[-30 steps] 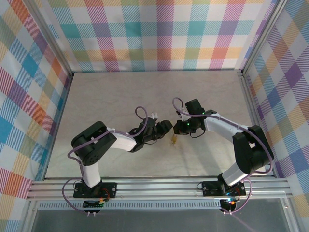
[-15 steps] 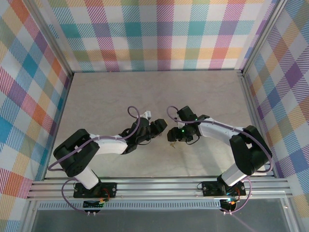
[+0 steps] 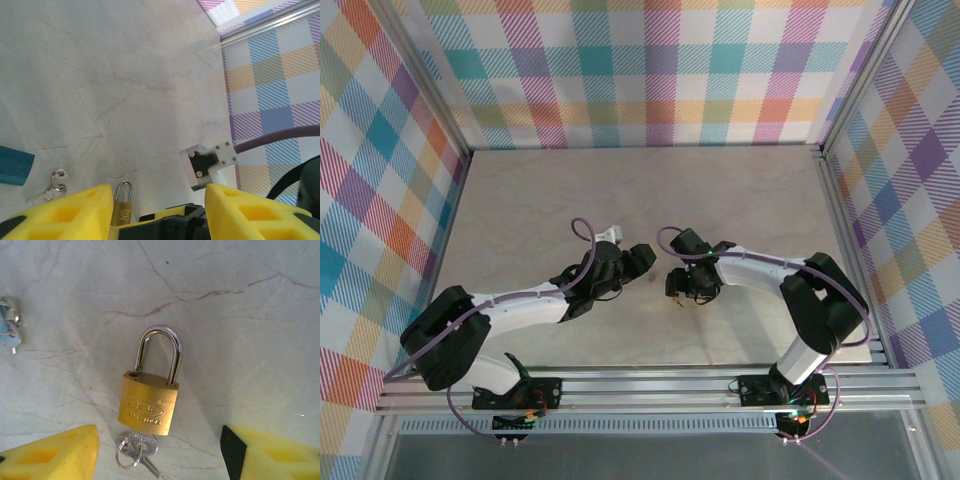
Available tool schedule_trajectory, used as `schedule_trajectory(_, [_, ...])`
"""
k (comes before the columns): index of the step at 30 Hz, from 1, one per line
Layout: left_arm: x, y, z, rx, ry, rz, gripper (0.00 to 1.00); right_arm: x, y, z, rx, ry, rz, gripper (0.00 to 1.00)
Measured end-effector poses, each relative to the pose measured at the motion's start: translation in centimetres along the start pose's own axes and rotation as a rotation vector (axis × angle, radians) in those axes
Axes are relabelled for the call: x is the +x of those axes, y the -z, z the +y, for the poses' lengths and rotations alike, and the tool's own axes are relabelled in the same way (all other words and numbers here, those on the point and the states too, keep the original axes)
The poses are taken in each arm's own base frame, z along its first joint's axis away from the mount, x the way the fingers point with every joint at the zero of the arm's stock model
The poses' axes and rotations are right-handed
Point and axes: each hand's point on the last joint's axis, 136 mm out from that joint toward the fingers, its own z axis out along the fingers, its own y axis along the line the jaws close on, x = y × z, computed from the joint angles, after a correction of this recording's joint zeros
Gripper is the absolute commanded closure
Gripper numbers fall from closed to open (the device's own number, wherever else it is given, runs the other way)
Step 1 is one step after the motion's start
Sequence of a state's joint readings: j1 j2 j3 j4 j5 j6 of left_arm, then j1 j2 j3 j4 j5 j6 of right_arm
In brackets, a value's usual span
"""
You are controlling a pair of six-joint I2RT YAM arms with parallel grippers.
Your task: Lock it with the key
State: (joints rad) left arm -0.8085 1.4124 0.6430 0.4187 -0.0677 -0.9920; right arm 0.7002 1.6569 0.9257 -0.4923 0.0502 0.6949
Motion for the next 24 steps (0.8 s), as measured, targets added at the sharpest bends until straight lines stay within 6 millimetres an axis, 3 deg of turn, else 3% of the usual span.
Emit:
schedule_trajectory(8, [-1.0,2.0,0.6,-0.051,-0.053,-0.042,0.47,0.0,-0.5,0.0,0.168,0.010,0.021,0.40])
schedule_trajectory(17, [-2.2,3.9,0.6,-0.082,-0.104,-0.085,0.46,-0.6,-0.9,0.9,0.222,0.027,0.058,0.61])
schedule_trajectory(24, [-2.4,4.7,0.9,-0.099,-0.127,-0.093,0.45,-0.6,-1.0,1.2,0.221,0.024,0.094,0.71])
